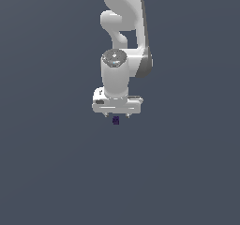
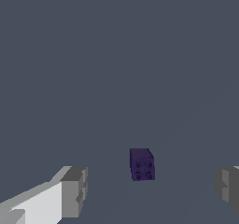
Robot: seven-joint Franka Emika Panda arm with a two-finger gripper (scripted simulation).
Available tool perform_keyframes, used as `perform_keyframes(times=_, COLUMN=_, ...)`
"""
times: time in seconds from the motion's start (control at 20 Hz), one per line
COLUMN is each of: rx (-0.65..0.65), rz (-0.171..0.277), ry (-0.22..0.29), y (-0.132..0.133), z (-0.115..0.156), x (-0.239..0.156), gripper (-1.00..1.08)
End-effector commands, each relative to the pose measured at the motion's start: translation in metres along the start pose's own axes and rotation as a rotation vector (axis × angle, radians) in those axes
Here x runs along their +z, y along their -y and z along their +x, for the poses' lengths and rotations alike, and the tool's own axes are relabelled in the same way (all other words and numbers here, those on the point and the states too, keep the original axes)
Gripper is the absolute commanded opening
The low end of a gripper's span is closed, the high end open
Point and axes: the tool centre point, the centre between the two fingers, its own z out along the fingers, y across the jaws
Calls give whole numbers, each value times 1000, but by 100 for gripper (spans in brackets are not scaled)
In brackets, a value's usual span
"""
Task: Pick up the object and move it to a goal position.
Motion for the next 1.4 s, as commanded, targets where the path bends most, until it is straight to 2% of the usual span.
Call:
perform_keyframes(times=0.0, rx=-6, rz=-2, ry=3, y=-3, z=-7, x=13, gripper=100)
perform_keyframes(times=0.55, rx=-33, rz=-9, ry=13, y=-12, z=-41, x=63, gripper=100)
perform_keyframes(times=1.0, rx=-34, rz=-9, ry=15, y=-13, z=-43, x=71, gripper=100)
perform_keyframes(times=1.35, rx=-35, rz=-9, ry=14, y=-13, z=-45, x=103, gripper=100)
